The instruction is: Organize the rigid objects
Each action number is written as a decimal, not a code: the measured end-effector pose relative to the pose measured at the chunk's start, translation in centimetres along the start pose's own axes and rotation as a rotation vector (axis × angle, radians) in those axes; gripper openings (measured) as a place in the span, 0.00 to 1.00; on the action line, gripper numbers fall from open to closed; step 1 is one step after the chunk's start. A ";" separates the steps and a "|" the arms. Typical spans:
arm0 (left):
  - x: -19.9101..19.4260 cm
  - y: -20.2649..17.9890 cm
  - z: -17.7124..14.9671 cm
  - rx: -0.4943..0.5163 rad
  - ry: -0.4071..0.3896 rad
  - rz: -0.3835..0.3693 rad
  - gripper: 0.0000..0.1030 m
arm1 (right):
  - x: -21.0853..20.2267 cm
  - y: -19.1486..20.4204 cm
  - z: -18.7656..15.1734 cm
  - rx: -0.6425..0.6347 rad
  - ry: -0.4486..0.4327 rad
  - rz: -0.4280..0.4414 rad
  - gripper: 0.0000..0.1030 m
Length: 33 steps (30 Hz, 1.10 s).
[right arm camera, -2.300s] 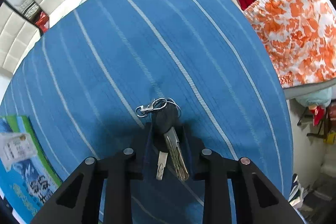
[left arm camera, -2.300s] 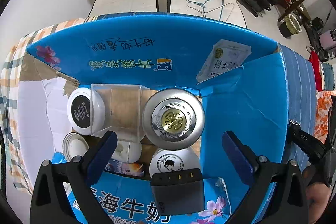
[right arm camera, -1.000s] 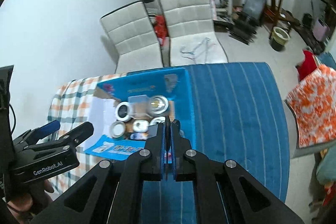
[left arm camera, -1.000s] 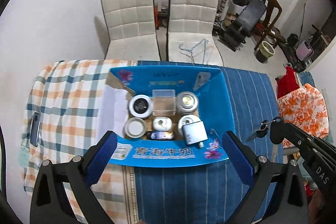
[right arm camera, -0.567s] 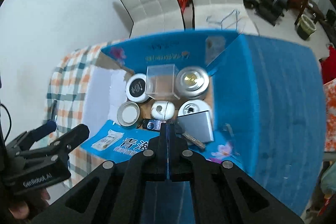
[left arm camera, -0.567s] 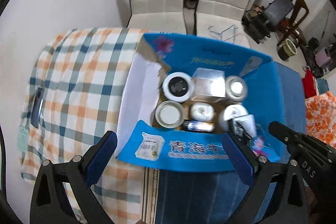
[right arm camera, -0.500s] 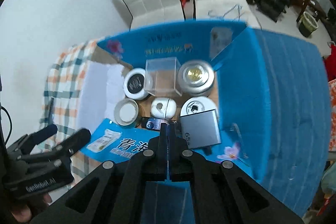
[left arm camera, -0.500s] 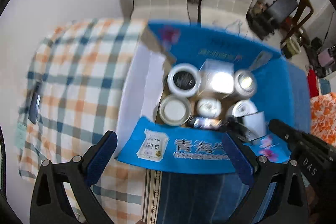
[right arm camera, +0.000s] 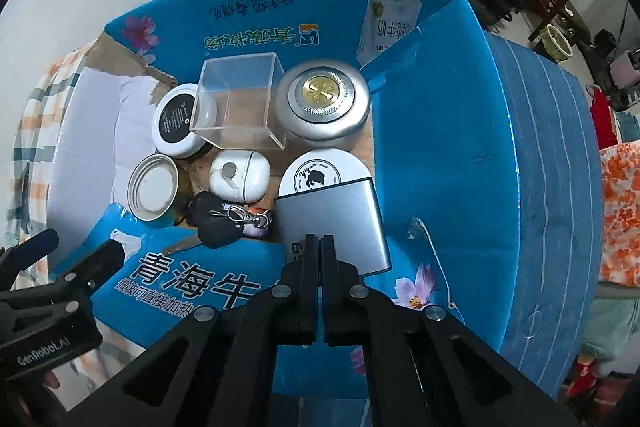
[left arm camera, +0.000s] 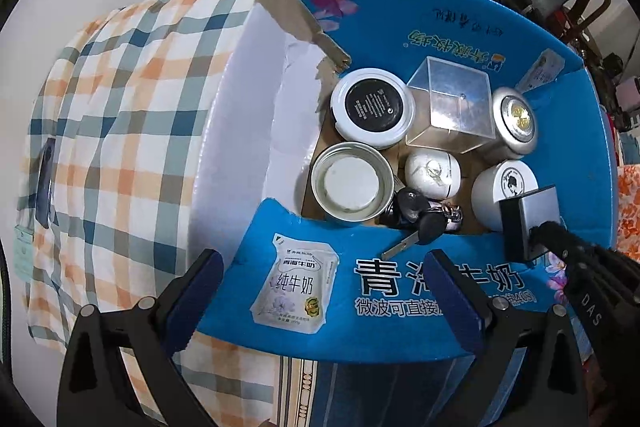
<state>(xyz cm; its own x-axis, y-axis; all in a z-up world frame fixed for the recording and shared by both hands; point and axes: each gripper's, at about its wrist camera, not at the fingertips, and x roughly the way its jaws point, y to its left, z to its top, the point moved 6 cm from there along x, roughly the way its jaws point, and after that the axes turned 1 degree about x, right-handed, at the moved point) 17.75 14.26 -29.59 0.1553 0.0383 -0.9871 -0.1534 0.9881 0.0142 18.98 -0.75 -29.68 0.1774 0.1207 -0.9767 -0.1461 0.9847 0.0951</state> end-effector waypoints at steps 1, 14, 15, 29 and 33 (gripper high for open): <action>0.0 -0.1 0.1 0.003 -0.002 0.000 0.99 | 0.1 -0.2 0.1 0.000 -0.003 -0.030 0.12; -1.1 -0.6 0.6 0.033 -0.028 0.018 0.99 | 0.3 -2.5 -0.5 0.067 0.024 -0.048 0.75; -1.2 -0.6 0.6 0.033 -0.029 0.019 0.99 | 0.1 -2.5 -0.5 0.070 0.022 -0.041 0.80; -8.0 -1.5 0.8 0.042 -0.112 0.009 0.99 | -8.1 -3.4 -0.6 0.082 -0.053 -0.013 0.85; -12.7 -2.0 0.5 0.042 -0.173 -0.005 0.99 | -13.4 -4.3 -1.6 0.097 -0.105 0.006 0.85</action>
<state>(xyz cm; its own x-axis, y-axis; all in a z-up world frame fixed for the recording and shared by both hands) 16.54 11.84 -17.01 0.3221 0.0551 -0.9451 -0.1115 0.9936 0.0199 15.70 -6.75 -17.30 0.2782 0.1343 -0.9511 -0.0533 0.9908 0.1243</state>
